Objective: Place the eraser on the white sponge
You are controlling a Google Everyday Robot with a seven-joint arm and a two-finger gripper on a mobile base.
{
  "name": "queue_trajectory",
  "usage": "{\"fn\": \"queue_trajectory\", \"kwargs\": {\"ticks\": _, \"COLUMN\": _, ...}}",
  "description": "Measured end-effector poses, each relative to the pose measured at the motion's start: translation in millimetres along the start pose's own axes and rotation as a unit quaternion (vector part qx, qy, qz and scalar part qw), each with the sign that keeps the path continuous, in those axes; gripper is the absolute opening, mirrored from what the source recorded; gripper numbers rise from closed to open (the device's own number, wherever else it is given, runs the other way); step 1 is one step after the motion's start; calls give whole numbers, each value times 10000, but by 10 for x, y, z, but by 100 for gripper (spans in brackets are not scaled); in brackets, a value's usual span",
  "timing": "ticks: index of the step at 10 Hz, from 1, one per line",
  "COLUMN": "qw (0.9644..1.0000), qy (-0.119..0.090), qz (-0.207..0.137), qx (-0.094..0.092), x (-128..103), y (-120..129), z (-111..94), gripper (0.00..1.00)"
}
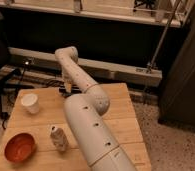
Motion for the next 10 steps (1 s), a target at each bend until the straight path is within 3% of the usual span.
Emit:
{"fn": "queue_trajectory", "kwargs": {"ticks": 4, "qw": 10000, "qy": 39, "qz": 1, "qx": 26, "x": 11, "y": -13, "z": -14, "gripper": 80}}
{"fn": "queue_trajectory", "kwargs": {"ticks": 7, "qw": 9983, "qy": 523, "qz": 29, "qx": 241, "x": 136, "y": -119, "z": -279, "gripper": 80}}
{"fn": "queue_trajectory", "kwargs": {"ticks": 9, "qw": 9952, "qy": 859, "qz": 43, "qx": 464, "x": 114, "y": -198, "z": -508, "gripper": 80}}
{"fn": "queue_trajectory", "kwargs": {"ticks": 10, "qw": 9943, "qy": 927, "qz": 30, "qx": 522, "x": 70, "y": -222, "z": -584, "gripper": 80}}
